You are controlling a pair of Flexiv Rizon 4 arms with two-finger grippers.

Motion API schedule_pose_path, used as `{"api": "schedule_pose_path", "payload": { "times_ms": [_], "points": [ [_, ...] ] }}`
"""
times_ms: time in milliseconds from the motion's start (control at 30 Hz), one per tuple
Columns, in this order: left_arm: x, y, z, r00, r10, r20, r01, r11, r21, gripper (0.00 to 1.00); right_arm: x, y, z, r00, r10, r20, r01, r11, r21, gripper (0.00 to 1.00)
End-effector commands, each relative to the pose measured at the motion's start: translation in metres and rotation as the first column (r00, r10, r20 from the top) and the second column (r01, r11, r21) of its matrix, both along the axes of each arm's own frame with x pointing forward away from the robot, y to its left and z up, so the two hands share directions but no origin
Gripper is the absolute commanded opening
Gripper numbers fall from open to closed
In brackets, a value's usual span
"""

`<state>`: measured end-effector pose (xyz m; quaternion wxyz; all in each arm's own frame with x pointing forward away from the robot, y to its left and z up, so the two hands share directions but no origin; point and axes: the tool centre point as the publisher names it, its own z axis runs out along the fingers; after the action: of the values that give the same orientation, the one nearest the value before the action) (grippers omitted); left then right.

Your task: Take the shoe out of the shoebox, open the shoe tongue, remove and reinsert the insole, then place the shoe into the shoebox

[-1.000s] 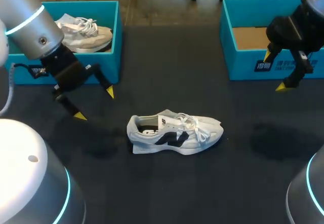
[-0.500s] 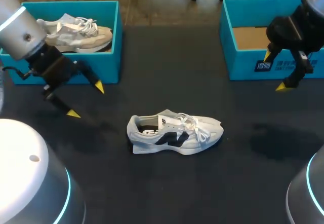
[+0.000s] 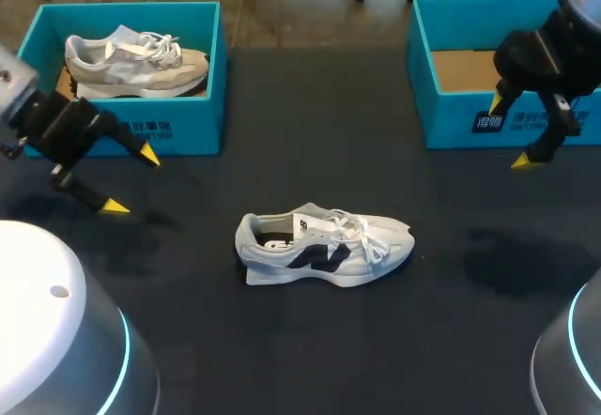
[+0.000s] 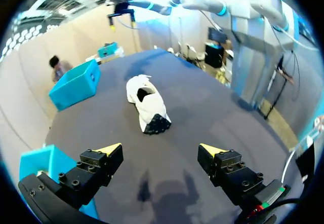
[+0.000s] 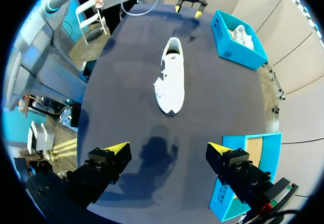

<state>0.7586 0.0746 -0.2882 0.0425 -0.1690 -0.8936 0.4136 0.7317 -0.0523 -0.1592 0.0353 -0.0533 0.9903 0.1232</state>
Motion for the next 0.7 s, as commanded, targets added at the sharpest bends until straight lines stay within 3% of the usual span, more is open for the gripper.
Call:
{"api": "schedule_pose_path", "payload": {
  "times_ms": [33,200,400,700],
  "points": [
    [-0.015,0.005,-0.011,0.998,0.068,-0.015,-0.068,0.996,-0.049,1.0,0.001,0.001,0.0,1.0,0.001,-0.002,-0.001,1.0,-0.002,1.0],
    [-0.037,0.004,-0.015,0.986,0.149,-0.07,-0.156,0.982,-0.108,1.0,0.001,0.001,0.0,1.0,0.001,-0.002,-0.001,1.0,-0.002,1.0],
    [-0.043,0.0,-0.024,0.967,0.23,-0.106,-0.245,0.956,-0.161,1.0,0.001,0.001,0.0,1.0,0.001,-0.002,-0.001,1.0,-0.002,1.0],
    [-0.045,-0.002,-0.054,0.958,0.22,-0.186,-0.263,0.932,-0.251,1.0,0.001,0.001,0.0,1.0,0.001,-0.002,-0.001,1.0,-0.002,1.0]
  ]
}}
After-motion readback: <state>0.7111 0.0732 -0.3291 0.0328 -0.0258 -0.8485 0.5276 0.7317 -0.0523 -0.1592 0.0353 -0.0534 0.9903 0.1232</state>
